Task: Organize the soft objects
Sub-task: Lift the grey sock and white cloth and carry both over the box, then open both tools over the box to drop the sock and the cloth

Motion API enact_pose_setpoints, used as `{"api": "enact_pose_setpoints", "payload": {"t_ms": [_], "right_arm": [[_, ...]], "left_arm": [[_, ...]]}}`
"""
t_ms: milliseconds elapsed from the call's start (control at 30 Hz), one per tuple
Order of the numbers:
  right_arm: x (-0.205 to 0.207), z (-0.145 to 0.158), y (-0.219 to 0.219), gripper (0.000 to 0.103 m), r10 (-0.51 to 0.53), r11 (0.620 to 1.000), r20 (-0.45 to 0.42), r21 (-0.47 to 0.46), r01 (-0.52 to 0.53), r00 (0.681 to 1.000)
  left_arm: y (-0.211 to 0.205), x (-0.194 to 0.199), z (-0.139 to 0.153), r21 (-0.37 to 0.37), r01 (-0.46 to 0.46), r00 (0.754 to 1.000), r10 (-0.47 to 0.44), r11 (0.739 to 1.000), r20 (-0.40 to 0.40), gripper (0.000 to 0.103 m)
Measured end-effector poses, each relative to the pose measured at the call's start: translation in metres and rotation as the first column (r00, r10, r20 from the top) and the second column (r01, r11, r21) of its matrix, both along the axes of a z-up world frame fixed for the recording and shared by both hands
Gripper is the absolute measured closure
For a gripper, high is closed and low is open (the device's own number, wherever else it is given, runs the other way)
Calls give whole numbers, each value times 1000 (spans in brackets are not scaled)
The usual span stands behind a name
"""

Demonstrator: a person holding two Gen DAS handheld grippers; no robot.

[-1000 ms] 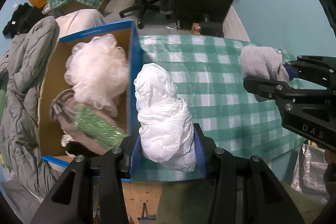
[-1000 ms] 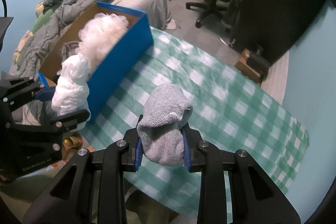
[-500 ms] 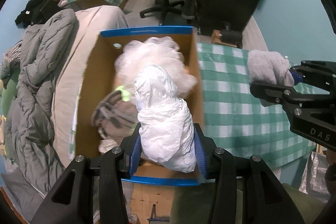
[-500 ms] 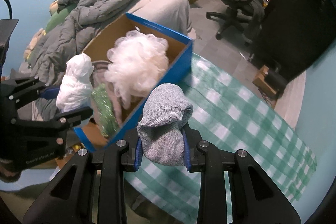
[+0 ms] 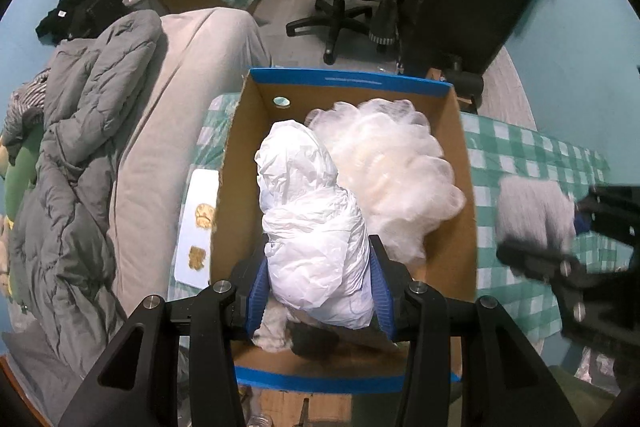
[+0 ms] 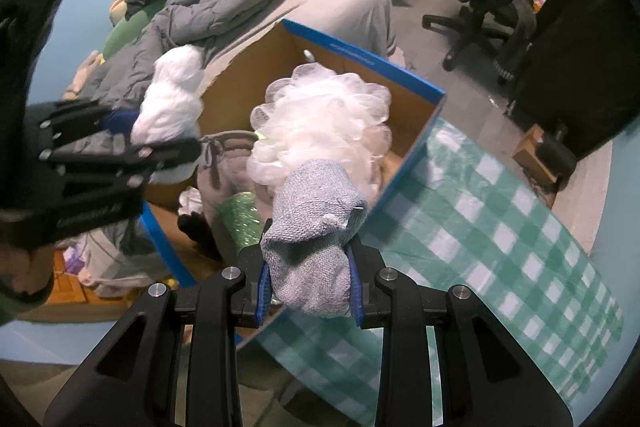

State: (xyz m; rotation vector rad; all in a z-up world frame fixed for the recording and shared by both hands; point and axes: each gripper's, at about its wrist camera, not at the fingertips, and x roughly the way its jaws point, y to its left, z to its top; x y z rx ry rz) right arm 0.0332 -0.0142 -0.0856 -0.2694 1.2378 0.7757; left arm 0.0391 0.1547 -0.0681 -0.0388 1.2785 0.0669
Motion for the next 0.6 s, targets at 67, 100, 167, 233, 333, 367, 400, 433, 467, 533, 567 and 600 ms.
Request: {"api": "enact_pose_setpoints", "payload": {"t_ms": [67,100,167,233,333,367,400,433,467,533,567,600], "right_arm": [[0,-4,6,74,6,1000,-20,7,-5,1000],[-1,-5,8,74,6,1000,-25,7,-6,1000],[-1,-9,14,74,9,1000,-33,2,-9,999],[-2,-13,18,74,11,1000,-45,4,-11,999],[-4,-19,24,74,8,1000,-61,4,-8,998],[-4,-20,25,74,8,1000,-66,3,-8,998],[-4,-22,26,74,8,1000,-71,3,-8,997],[-4,-24,27,72,7,1000,-76,2,-7,997],[-4,-26,29,72,5,1000,-80,1,-5,997],[-3,-29,32,70,7,1000,-87,-3,-7,996],[-3,-29,34,67,7,1000,-88,-3,-7,996],[-3,-30,35,67,7,1000,-88,-5,-7,996]], "left_arm": [[6,8,-6,-6,9,1000,-9,1000,-12,58],[7,10,-7,-8,11,1000,-11,1000,-13,57],[11,17,-13,-14,18,1000,-19,1000,-22,57],[13,23,-17,-12,26,999,-27,1000,-31,57],[15,29,-23,-11,38,998,-38,999,-41,57],[17,32,-25,-12,39,998,-39,999,-46,57],[18,34,-28,-14,42,998,-42,999,-52,56],[19,36,-31,-17,46,997,-46,999,-58,55],[19,38,-33,-16,48,997,-49,999,-65,55],[19,40,-36,-3,51,996,-51,999,-73,51],[20,42,-37,3,52,996,-52,999,-76,50],[21,44,-39,15,53,995,-52,998,-81,45]]}}
